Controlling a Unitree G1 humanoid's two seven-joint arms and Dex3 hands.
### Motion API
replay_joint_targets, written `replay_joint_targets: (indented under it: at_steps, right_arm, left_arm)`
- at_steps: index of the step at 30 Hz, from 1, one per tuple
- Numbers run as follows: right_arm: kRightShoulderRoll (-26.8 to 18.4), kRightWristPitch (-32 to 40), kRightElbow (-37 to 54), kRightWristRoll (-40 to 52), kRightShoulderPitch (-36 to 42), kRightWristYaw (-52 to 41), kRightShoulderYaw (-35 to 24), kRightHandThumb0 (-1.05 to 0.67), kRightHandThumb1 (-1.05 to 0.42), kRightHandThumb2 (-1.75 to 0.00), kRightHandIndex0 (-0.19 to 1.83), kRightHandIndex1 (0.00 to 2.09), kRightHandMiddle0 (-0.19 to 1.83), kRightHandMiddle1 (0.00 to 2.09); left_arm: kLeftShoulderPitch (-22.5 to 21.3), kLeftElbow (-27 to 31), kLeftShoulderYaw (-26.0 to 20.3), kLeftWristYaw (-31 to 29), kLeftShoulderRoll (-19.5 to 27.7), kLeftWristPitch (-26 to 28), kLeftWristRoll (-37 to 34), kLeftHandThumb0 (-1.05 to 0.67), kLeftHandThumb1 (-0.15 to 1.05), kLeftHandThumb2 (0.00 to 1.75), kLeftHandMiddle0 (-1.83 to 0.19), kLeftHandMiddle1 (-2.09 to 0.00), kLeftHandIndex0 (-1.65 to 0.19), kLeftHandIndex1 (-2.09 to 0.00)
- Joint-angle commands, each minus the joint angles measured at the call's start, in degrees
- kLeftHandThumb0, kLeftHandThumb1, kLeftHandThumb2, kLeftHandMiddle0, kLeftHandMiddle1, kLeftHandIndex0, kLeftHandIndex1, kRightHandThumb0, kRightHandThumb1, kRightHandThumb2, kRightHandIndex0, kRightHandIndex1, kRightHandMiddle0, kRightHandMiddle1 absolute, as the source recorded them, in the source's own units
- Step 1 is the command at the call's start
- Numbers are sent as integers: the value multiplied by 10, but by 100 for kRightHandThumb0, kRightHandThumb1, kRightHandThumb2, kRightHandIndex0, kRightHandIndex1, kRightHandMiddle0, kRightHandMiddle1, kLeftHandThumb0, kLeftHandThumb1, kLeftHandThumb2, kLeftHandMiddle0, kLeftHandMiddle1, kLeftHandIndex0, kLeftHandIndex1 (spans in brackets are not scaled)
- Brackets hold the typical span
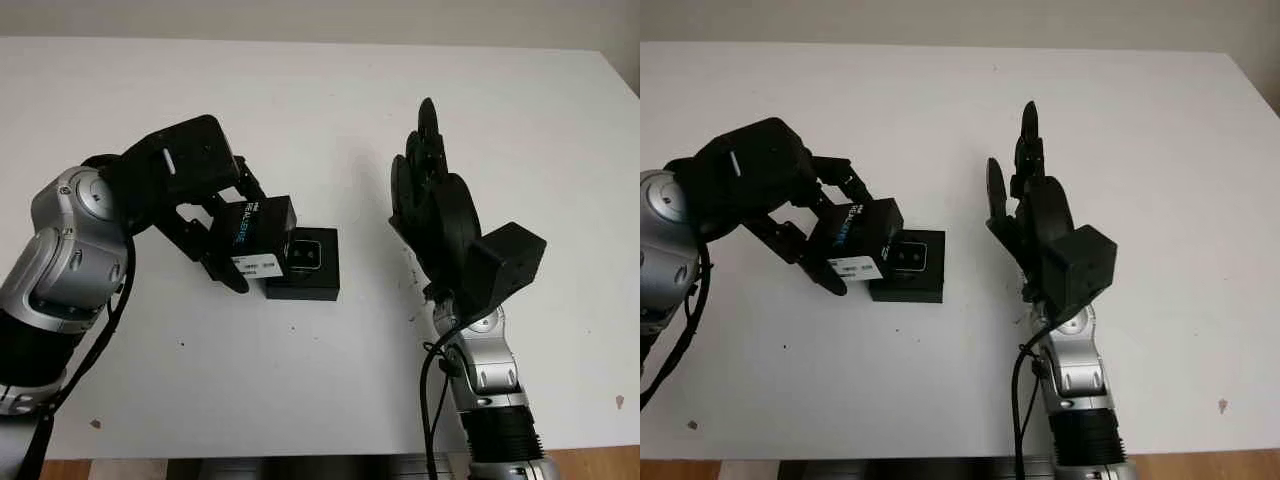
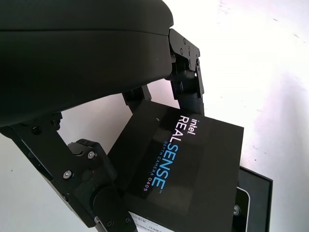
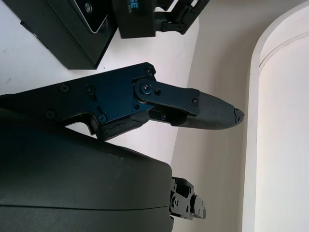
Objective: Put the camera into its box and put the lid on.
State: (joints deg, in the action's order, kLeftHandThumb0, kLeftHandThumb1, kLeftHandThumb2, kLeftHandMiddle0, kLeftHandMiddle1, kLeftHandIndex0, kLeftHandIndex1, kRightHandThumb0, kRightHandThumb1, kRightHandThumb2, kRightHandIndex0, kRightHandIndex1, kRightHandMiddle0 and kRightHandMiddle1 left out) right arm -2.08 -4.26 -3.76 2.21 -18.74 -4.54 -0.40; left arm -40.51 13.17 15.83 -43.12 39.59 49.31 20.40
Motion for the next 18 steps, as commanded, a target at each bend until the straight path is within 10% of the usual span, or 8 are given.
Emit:
replay_joint_targets:
  at_steps: [1,18]
  right_arm:
    - [2,-9,13,2,6,-1,1,-77,-105,-56,-19,0,-19,0]
    - [9,-17,10,21,9,-11,-1,-78,-105,-56,-19,0,-19,0]
  left_arm:
    - [-9,5,14,7,-9,3,5,-30,105,6,-38,-171,-26,-159]
    - [-1,-33,28,49,-51,-52,5,-25,104,6,-38,-176,-24,-162]
